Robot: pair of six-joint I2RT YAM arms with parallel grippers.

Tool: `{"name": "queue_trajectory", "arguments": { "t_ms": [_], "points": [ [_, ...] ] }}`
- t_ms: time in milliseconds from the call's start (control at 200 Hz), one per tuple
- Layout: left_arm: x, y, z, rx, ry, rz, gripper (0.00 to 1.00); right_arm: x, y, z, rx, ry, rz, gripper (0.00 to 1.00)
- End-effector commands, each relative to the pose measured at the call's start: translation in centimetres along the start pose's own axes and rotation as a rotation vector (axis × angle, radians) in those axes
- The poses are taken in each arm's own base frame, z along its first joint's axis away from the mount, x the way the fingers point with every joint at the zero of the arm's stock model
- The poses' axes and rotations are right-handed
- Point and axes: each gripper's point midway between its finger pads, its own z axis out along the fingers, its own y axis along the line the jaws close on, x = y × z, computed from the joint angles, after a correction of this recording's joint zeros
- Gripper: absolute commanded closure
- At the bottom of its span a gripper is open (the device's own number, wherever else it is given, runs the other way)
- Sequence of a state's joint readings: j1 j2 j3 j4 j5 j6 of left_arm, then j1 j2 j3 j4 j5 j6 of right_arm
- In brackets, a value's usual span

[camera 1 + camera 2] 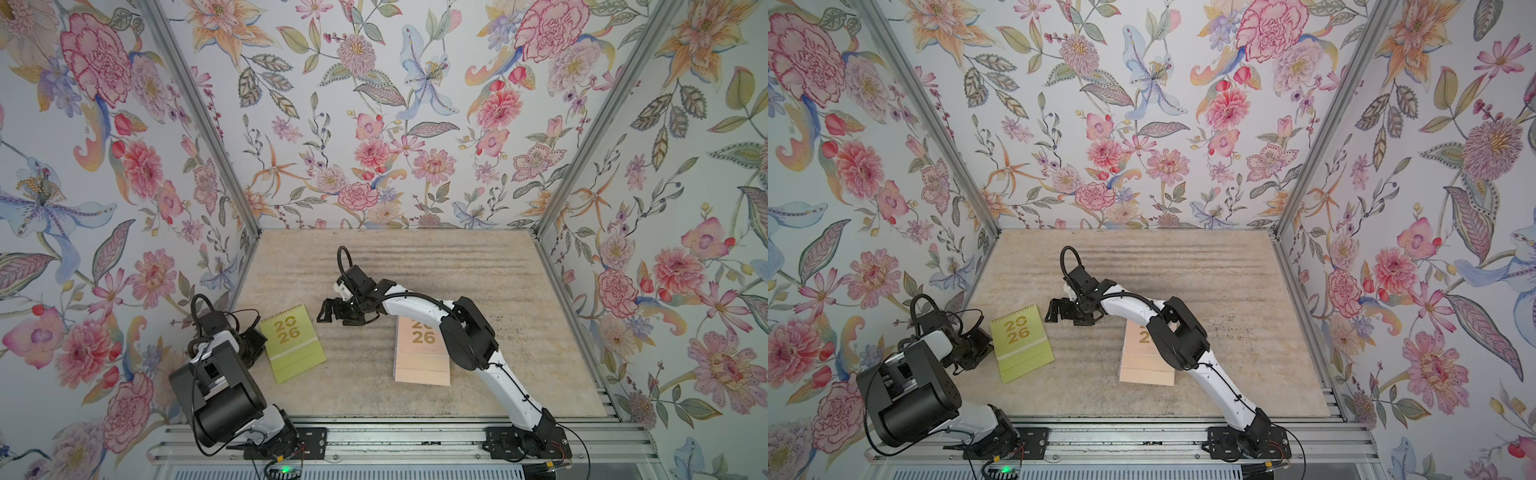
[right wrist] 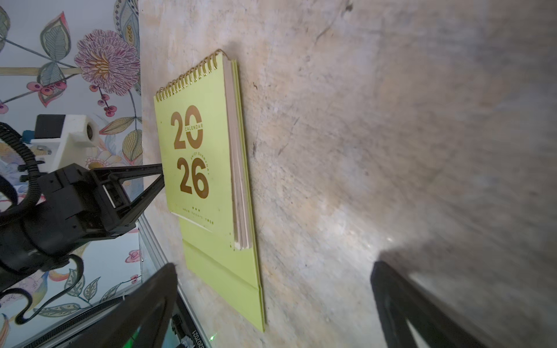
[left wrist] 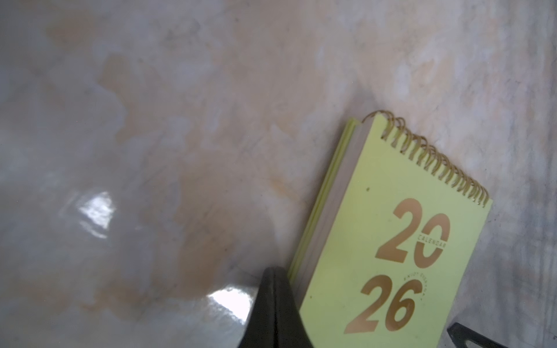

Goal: Stack the calendars
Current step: Pick up the calendar at the center of the board.

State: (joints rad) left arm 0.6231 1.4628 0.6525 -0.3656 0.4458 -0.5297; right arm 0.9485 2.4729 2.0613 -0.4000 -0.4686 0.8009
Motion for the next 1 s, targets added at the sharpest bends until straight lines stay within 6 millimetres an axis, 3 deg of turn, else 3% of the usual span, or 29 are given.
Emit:
{"name": "queue_trajectory", "arguments": {
  "t_ms": [0, 195, 360, 585, 996],
  "points": [
    [2.8, -0.3, 1.0, 0.021, 0.099, 0.016, 0.99, 0.6, 0.4, 1.1, -0.014, 0.035, 0.054, 0.01],
    [3.2, -2.1, 1.6, 0.060, 0.111, 0.031, 0.99, 1.4, 0.5, 2.6, -0.044, 0.082, 0.087, 0.00],
    [3.1, -3.5, 2.1, 0.082, 0.118, 0.042, 0.99, 1.7, 2.2, 3.7, -0.174, 0.126, 0.121, 0.07],
    [3.3, -4.1, 2.5, 0.098, 0.128, 0.040, 0.99, 0.2, 5.2, 2.7, -0.385, 0.080, 0.129, 0.26],
    [2.3, -5.1, 1.6, 0.122, 0.102, 0.046, 0.99, -0.8, 3.4, 0.9, -0.346, -0.013, 0.132, 0.65]
  ]
}}
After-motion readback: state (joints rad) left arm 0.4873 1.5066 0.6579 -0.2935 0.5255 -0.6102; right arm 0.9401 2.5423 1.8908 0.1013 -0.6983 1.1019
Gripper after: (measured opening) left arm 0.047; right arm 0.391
